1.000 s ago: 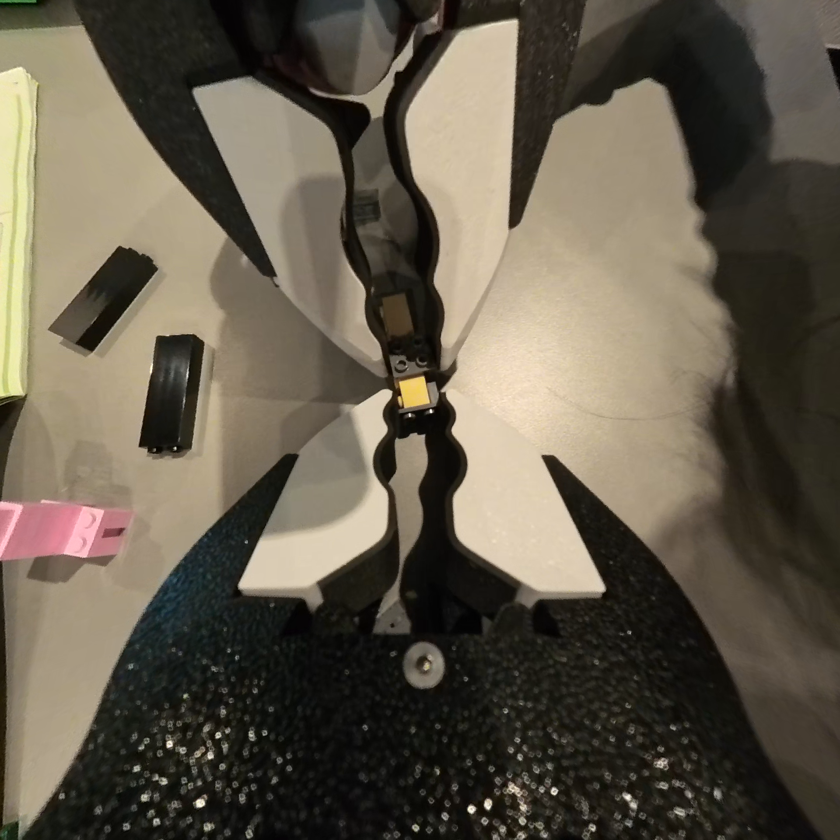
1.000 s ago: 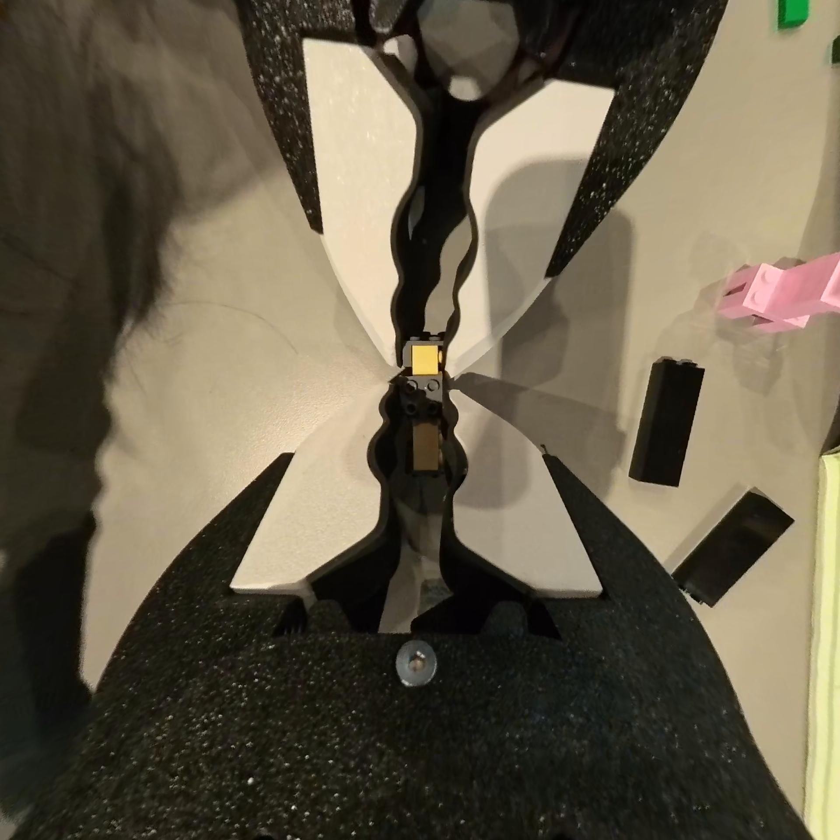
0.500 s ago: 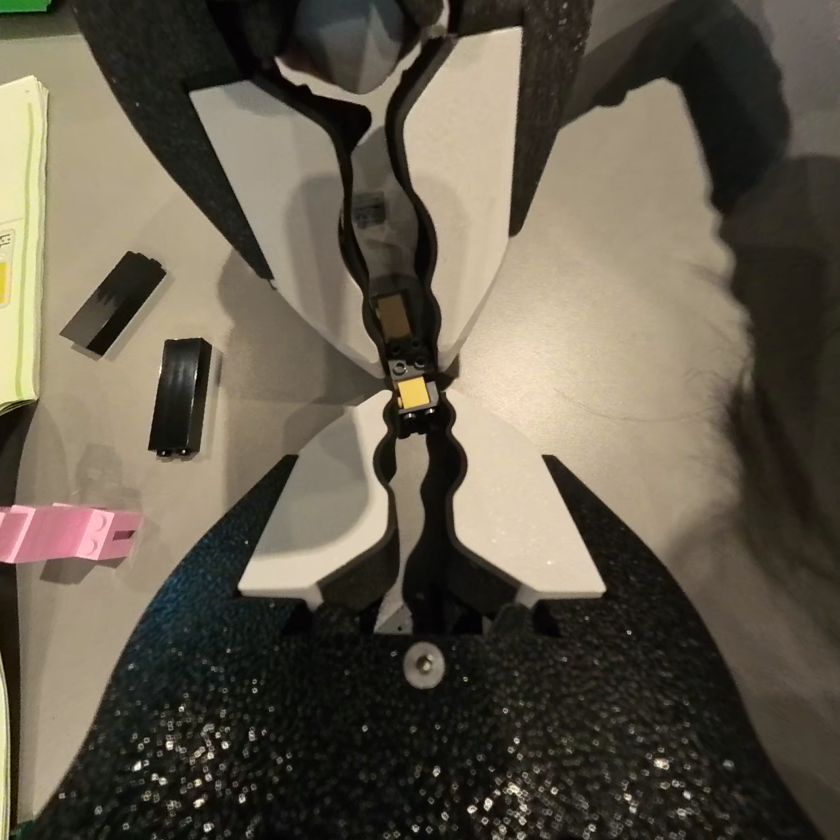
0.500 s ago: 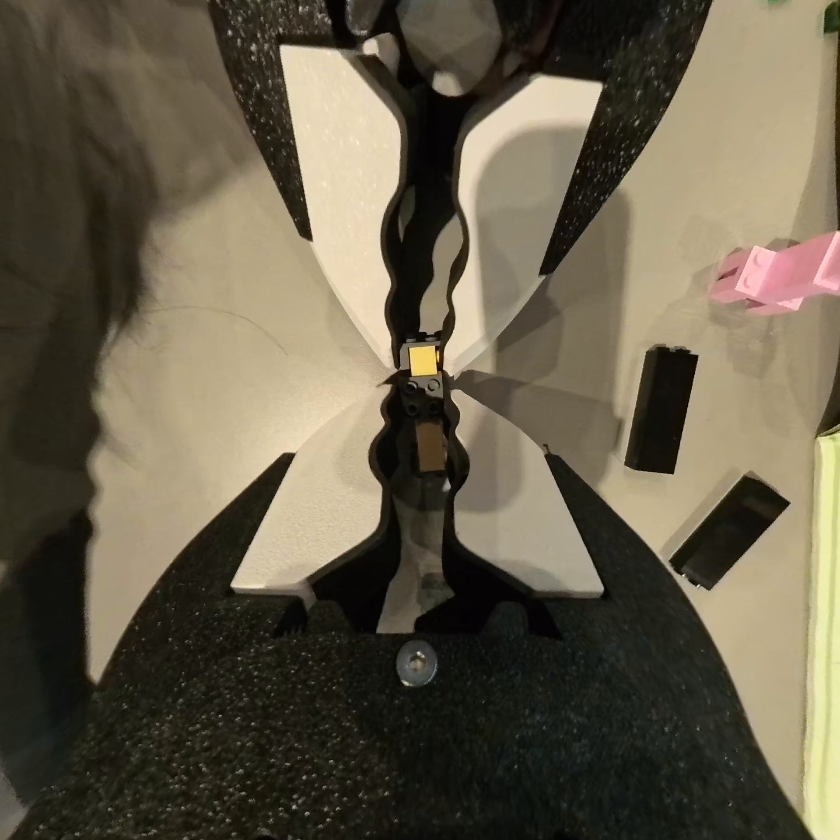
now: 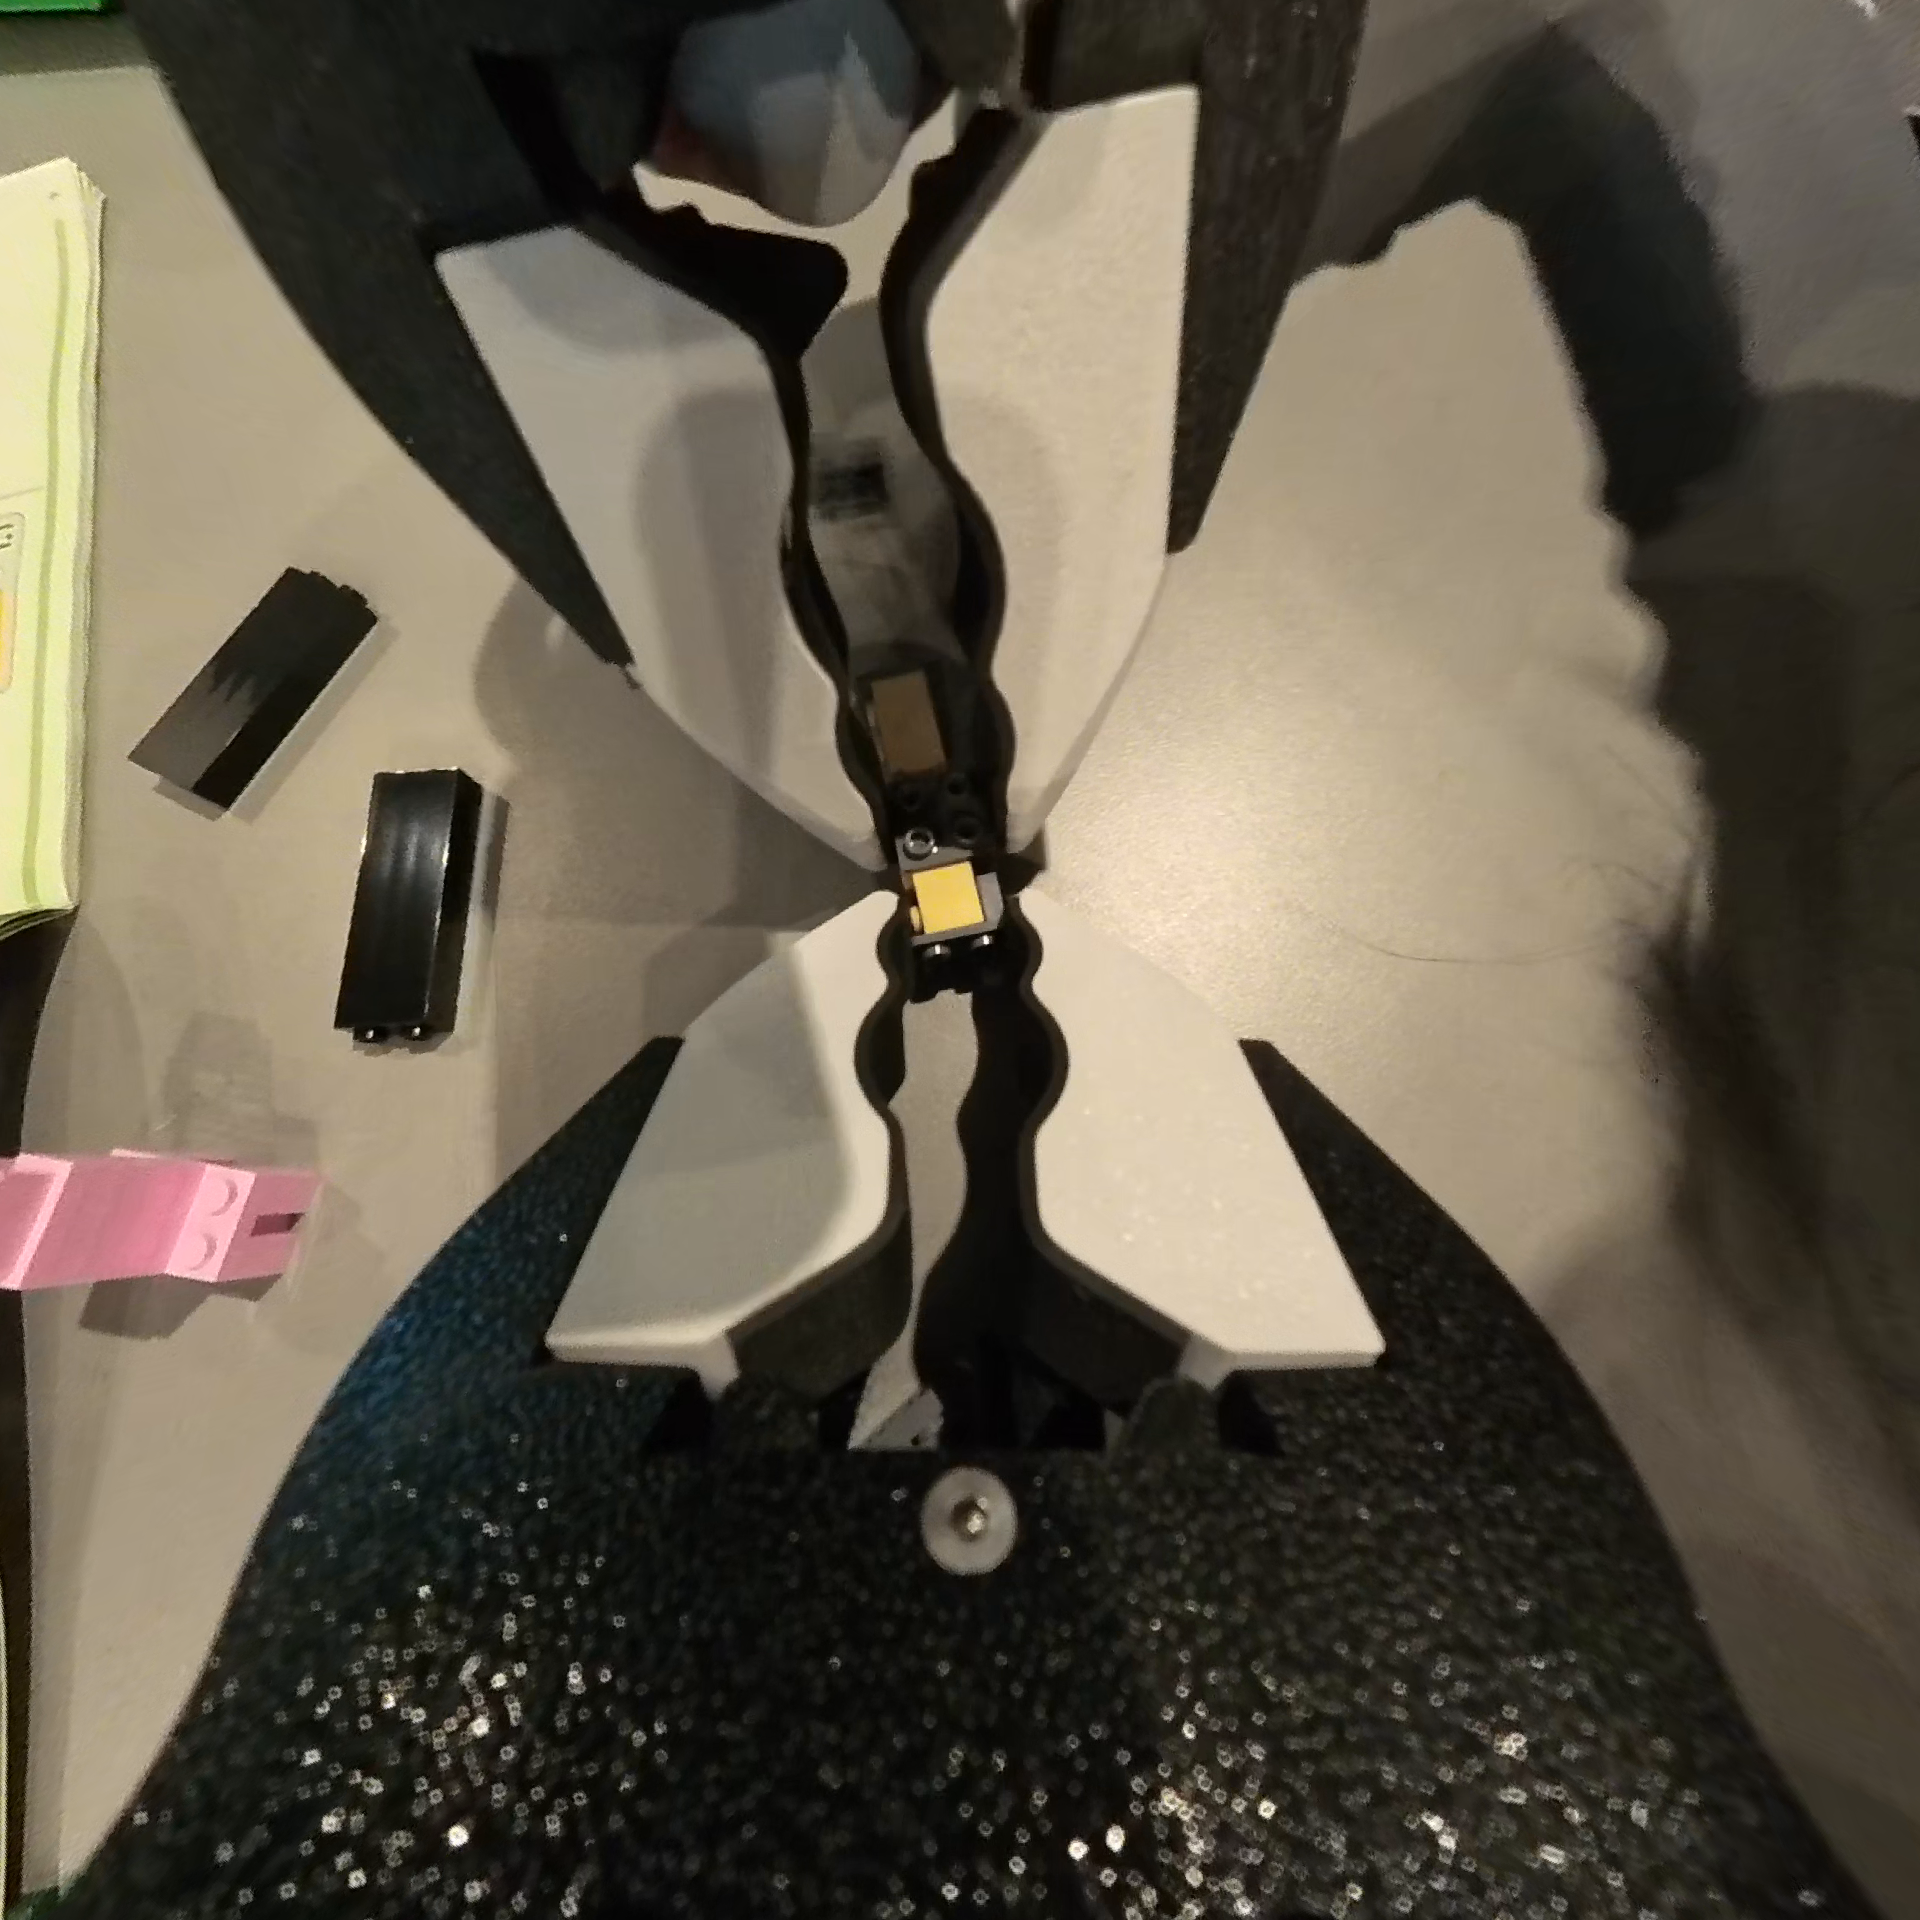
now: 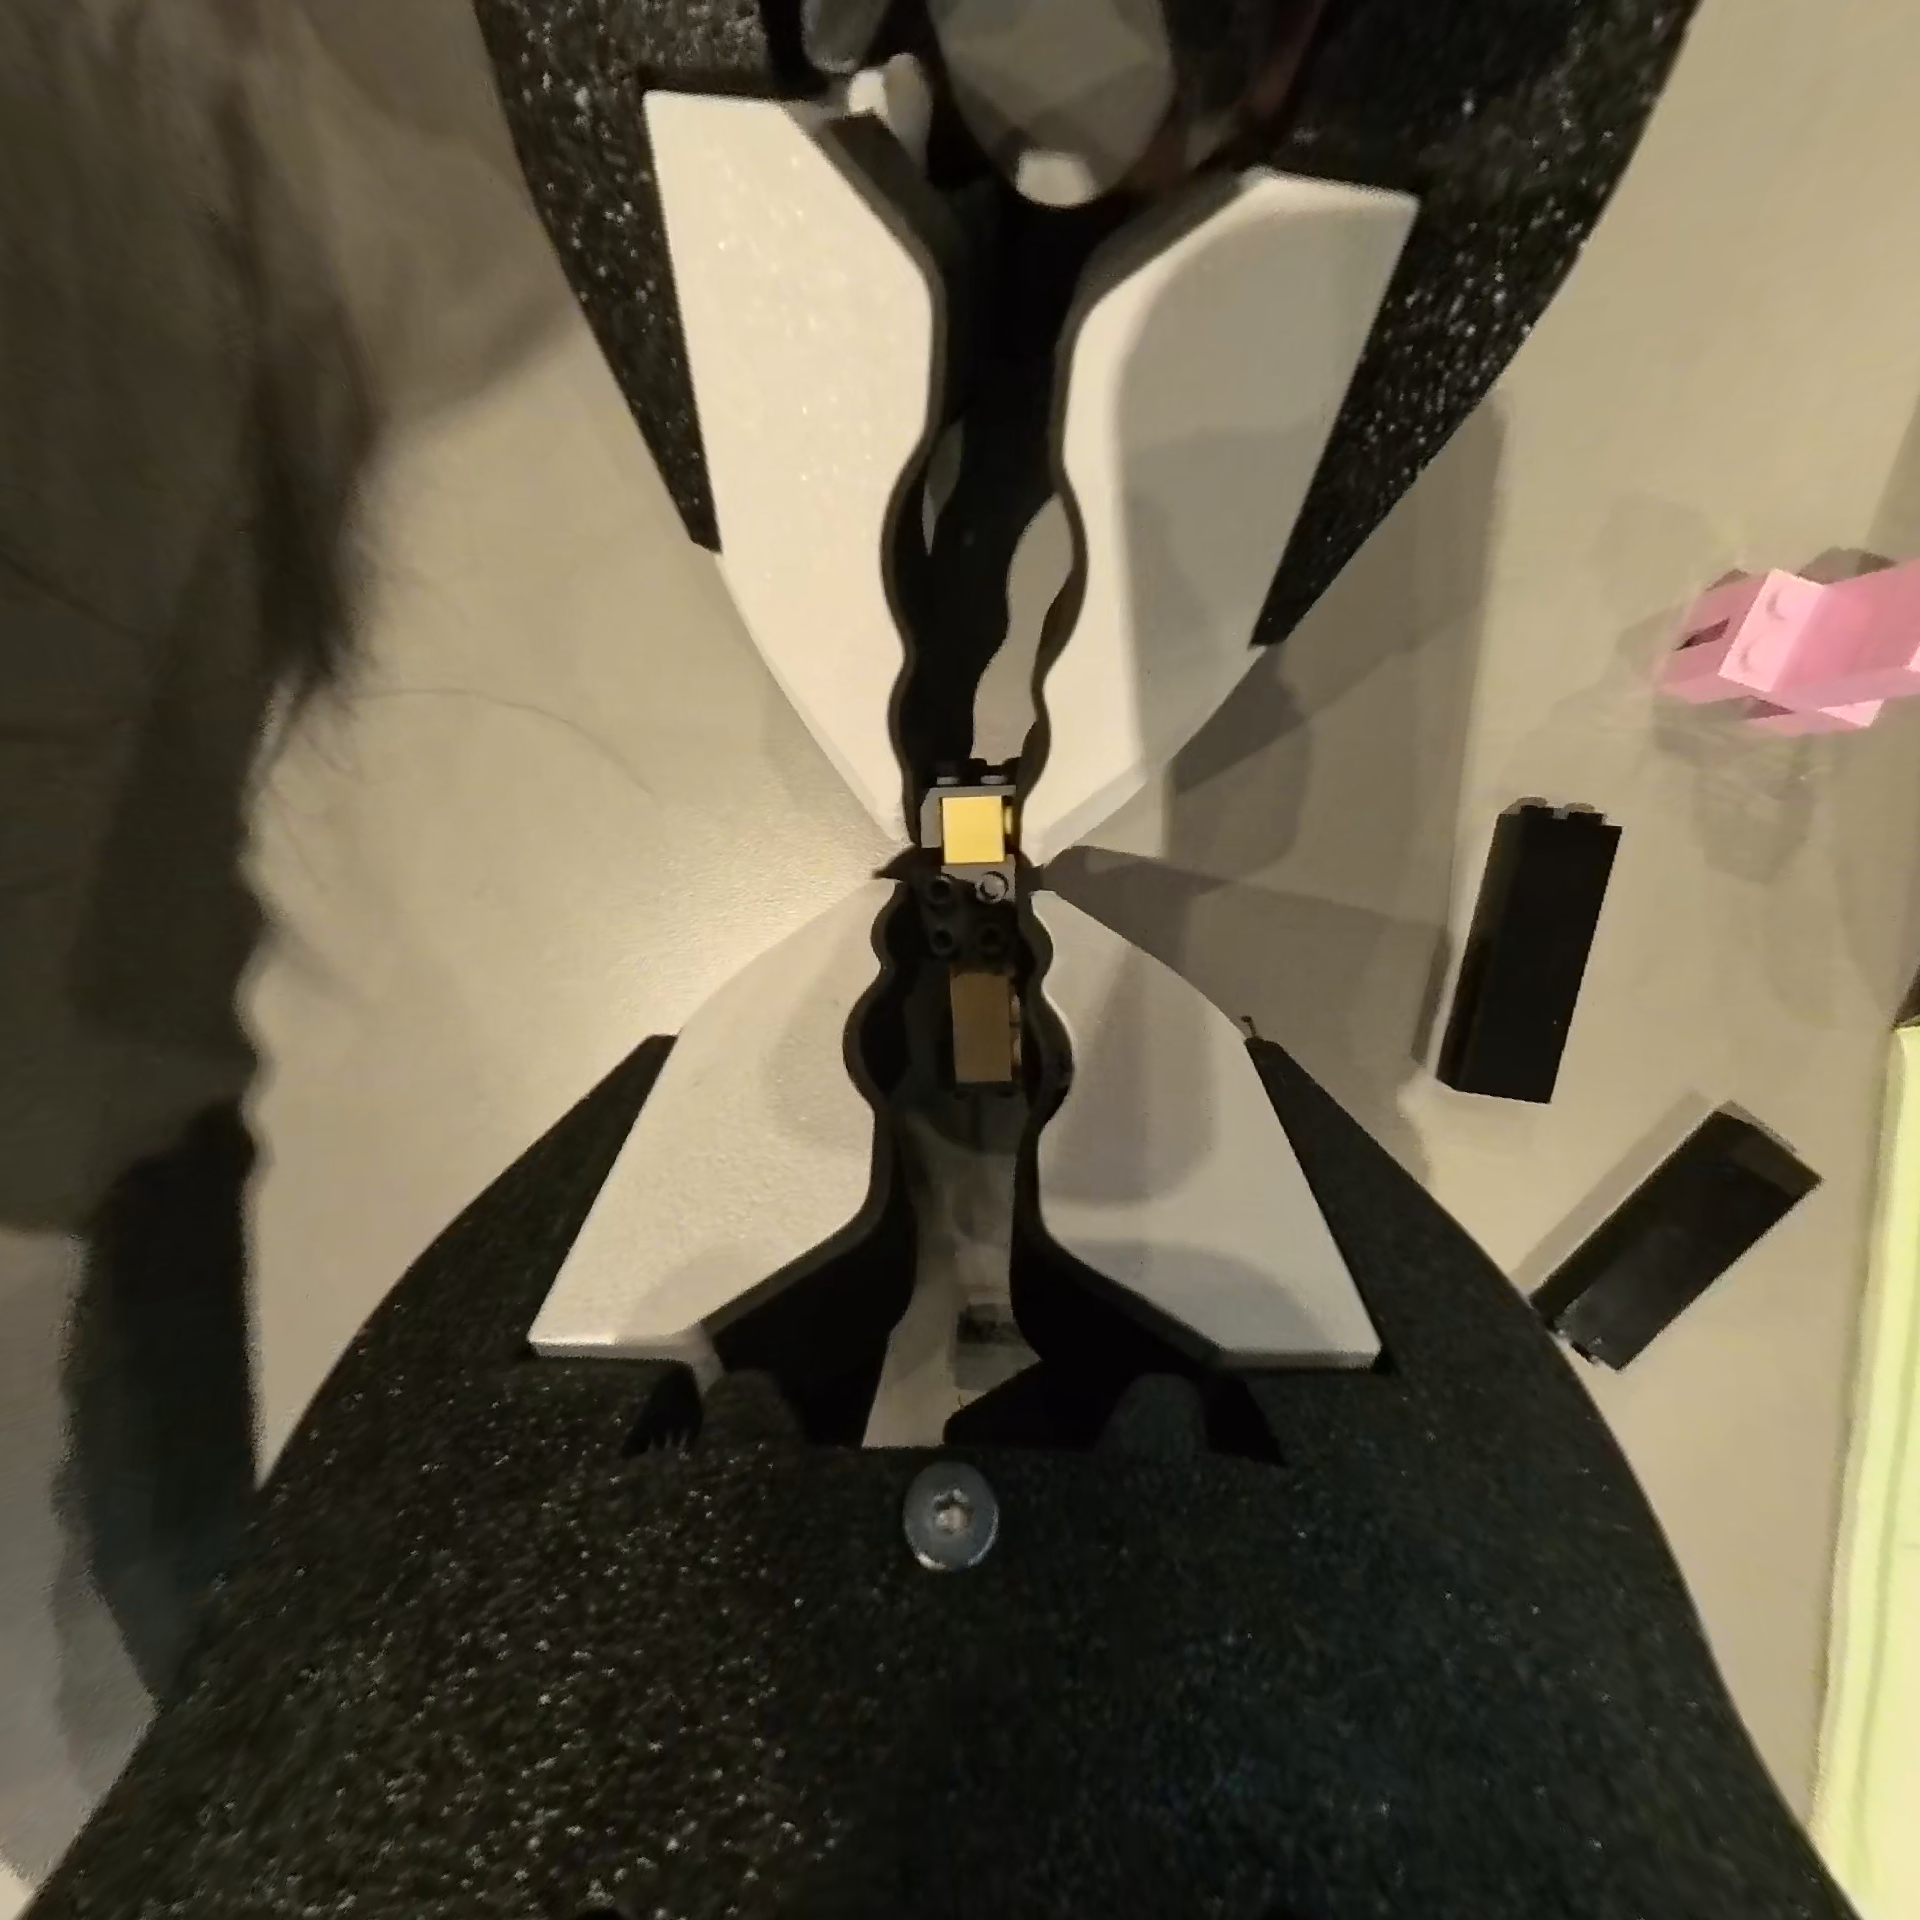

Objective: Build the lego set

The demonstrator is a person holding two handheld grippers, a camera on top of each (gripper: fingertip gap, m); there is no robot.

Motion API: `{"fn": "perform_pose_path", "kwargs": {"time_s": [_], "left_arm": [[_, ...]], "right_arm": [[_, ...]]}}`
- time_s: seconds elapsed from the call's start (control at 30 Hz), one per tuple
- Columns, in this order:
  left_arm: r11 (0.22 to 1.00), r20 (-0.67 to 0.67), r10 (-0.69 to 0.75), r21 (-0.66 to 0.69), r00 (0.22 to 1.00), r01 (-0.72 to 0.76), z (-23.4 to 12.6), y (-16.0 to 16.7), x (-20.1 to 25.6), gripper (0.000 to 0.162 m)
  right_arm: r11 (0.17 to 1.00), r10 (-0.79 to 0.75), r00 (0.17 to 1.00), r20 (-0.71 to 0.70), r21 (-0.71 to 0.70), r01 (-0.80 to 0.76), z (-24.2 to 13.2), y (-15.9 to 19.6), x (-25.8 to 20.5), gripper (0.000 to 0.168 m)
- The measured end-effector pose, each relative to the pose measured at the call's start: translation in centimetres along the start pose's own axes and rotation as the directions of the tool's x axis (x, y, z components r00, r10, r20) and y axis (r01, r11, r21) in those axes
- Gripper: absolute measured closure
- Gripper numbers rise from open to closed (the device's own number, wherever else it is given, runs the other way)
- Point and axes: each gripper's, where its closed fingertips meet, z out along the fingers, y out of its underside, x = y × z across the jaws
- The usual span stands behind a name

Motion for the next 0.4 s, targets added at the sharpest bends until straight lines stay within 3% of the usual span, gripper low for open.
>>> {"fn": "perform_pose_path", "kwargs": {"time_s": [0.23, 0.4], "left_arm": [[1.000, 0.000, -0.007, 0.001, 1.000, 0.007, -0.01, 0.00, -0.06, 0.146], [1.000, 0.000, -0.009, 0.001, 1.000, 0.009, 0.00, 0.00, -0.06, 0.146]], "right_arm": [[0.994, -0.105, 0.985, -0.140, -0.007, 0.105, -0.01, 0.07, 0.18, 0.151], [0.998, -0.061, 0.988, -0.139, 0.023, 0.065, -0.01, 0.02, 0.18, 0.151]]}}
